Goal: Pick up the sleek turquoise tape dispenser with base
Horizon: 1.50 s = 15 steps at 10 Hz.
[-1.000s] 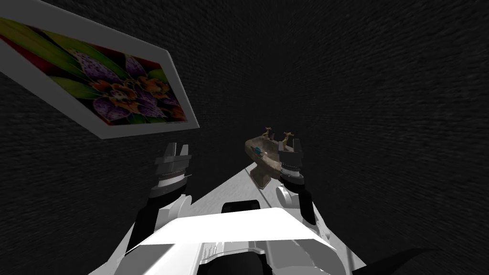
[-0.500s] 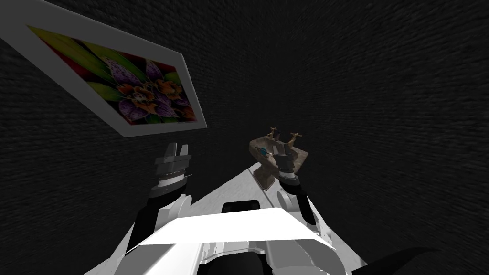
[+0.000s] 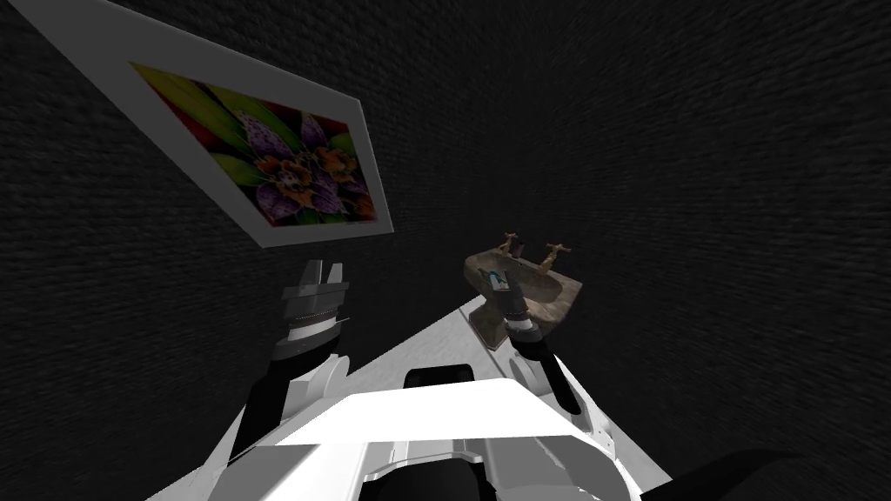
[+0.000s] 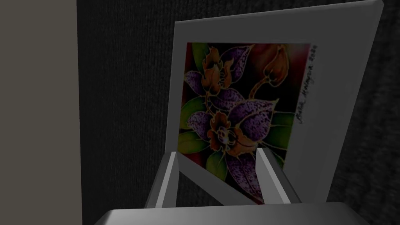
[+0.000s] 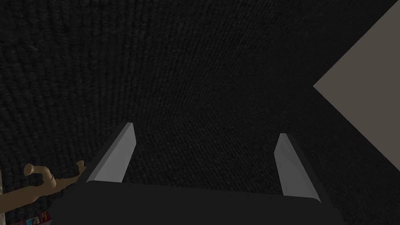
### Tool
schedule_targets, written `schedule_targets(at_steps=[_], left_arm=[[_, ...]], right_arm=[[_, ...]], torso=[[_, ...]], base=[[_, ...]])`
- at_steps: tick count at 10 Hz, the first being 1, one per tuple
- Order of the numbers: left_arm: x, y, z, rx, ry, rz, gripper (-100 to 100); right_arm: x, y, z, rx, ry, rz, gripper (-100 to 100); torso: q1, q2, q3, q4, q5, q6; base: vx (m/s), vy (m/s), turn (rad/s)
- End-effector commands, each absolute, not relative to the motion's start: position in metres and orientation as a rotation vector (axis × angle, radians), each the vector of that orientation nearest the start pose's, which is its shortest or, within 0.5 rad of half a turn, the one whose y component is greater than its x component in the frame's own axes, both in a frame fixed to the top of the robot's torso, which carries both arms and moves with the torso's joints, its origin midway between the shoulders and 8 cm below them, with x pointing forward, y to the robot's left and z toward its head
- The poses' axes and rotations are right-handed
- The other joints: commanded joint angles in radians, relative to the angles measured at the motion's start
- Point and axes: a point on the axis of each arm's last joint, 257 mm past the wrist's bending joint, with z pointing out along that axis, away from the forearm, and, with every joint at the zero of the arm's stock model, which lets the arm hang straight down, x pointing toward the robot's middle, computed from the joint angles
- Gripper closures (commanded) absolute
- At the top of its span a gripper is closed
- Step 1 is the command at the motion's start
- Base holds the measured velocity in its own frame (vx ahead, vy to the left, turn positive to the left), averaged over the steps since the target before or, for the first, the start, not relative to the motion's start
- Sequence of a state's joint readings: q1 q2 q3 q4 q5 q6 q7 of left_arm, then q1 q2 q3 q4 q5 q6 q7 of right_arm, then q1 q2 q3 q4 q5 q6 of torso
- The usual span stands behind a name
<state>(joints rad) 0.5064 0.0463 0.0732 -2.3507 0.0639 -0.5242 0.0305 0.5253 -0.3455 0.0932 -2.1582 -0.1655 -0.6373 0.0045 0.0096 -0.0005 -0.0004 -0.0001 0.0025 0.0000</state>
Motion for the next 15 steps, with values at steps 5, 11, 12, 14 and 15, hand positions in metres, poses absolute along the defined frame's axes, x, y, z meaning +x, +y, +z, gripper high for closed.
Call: schedule_targets(at_steps=[5, 11, 12, 14, 15], left_arm=[[0.319, 0.299, 0.06, -0.588, 0.541, -1.321, 0], [0.319, 0.299, 0.06, -0.588, 0.541, -1.321, 0], [0.319, 0.299, 0.06, -0.588, 0.541, -1.321, 0], [0.319, 0.299, 0.06, -0.588, 0.541, -1.321, 0], [0.319, 0.299, 0.06, -0.588, 0.541, -1.321, 0]], right_arm=[[0.351, -0.242, -0.11, 0.641, 1.087, 1.47, -100], [0.34, -0.255, -0.191, 0.683, 1.342, 1.401, -100], [0.331, -0.257, -0.219, 0.718, 1.415, 1.384, -100], [0.318, -0.265, -0.251, 0.74, 1.515, 1.348, -100], [0.315, -0.276, -0.262, 0.733, 1.562, 1.312, -100]], torso=[[0.001, -0.001, 0.0, 0.0, 0.0, 0.0], [0.001, -0.002, -0.001, 0.0, 0.0, 0.0], [-0.001, -0.002, -0.001, 0.0, 0.0, 0.001], [-0.001, 0.0, 0.0, 0.0, 0.0, 0.001], [0.0, 0.0, 0.0, 0.0, 0.0, 0.0]], base=[[0.019, 0.159, 0.126], [0.035, 0.125, 0.105], [0.033, 0.157, 0.203], [0.039, 0.145, 0.125], [0.048, 0.137, 0.096]])
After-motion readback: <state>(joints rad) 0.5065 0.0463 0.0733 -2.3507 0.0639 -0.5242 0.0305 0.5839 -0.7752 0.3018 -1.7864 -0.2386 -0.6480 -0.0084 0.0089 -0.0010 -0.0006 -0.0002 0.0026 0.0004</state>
